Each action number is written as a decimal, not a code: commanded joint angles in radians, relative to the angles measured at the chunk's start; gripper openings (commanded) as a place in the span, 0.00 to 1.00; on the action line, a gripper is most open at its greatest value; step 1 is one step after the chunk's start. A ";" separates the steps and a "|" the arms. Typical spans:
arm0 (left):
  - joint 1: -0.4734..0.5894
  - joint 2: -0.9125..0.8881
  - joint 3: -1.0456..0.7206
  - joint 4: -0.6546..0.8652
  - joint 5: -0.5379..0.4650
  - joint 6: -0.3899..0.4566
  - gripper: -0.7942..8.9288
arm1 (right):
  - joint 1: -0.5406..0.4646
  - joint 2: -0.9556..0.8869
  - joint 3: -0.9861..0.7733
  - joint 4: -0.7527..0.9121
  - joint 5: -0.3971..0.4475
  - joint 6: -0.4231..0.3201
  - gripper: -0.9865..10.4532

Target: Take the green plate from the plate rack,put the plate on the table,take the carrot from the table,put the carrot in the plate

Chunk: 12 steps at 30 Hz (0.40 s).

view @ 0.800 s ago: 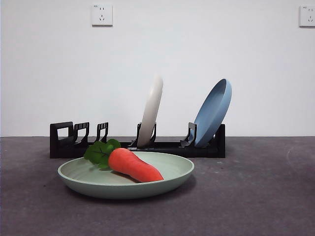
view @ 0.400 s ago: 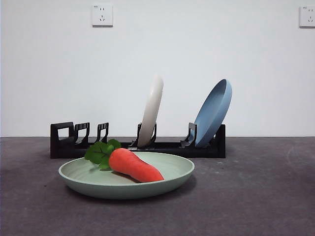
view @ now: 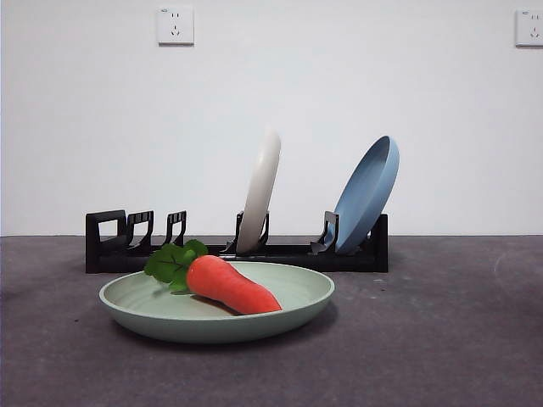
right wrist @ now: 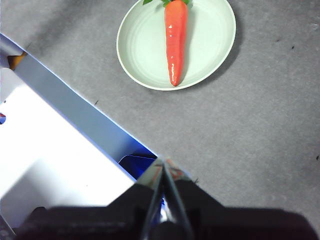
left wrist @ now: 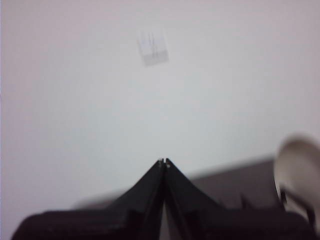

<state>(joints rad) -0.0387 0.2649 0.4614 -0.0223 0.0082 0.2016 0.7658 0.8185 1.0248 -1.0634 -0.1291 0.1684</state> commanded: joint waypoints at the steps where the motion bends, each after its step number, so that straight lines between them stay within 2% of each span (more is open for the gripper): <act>1: 0.009 -0.053 -0.117 0.013 0.000 -0.047 0.08 | 0.002 -0.002 0.000 0.004 0.002 -0.002 0.09; 12: 0.008 -0.219 -0.399 -0.003 0.001 -0.126 0.08 | 0.002 -0.002 0.000 0.004 0.002 -0.002 0.09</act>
<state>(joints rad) -0.0338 0.0570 0.0776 -0.0280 0.0082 0.1062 0.7658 0.8185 1.0248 -1.0634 -0.1291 0.1684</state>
